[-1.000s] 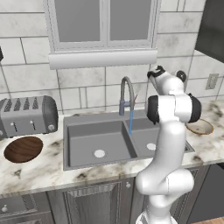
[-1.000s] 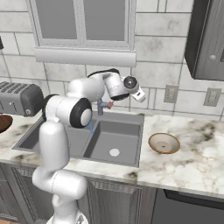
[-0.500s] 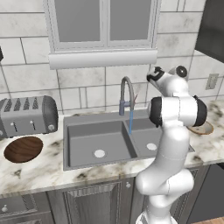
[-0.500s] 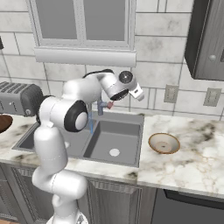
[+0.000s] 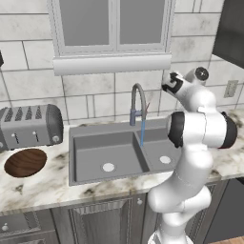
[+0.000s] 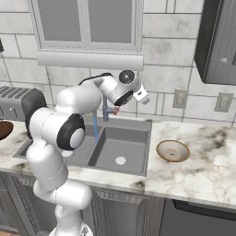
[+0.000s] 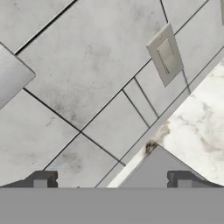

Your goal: Rinse each bowl for a few seconds and place them down in the sink or on the counter.

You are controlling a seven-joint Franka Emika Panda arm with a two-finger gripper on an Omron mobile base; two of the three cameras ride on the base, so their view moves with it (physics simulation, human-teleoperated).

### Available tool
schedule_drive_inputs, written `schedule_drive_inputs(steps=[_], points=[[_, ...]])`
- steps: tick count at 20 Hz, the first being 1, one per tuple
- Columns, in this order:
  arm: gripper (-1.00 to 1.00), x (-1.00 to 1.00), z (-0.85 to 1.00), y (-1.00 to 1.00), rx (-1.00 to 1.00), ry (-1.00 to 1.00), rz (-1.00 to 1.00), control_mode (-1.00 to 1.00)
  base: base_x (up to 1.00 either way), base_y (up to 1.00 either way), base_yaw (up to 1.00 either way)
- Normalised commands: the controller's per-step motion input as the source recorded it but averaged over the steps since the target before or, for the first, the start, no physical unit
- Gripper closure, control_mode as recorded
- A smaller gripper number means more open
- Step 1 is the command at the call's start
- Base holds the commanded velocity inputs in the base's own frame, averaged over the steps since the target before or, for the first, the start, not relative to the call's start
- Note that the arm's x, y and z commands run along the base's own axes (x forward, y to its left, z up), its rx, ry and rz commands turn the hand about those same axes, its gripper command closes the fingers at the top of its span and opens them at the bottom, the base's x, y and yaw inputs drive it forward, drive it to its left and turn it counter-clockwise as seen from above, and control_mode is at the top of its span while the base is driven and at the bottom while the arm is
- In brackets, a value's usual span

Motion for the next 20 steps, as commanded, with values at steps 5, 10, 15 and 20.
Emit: schedule_drive_inputs(steps=[5, 10, 15, 20], points=[[-1.0, -0.45, 0.14, 0.23, -0.01, -0.15, 0.0, -1.0, 0.0, 0.0, 0.0], [-1.0, -0.46, 0.15, 0.2, 0.0, -0.13, 0.0, -1.0, 0.0, 0.0, 0.0], [-1.0, -0.42, 0.26, 0.18, 0.03, -0.02, 0.02, -1.0, 0.0, 0.0, 0.0], [-1.0, -0.43, 0.42, 0.07, 0.05, -0.01, 0.03, -1.0, 0.0, 0.0, 0.0]])
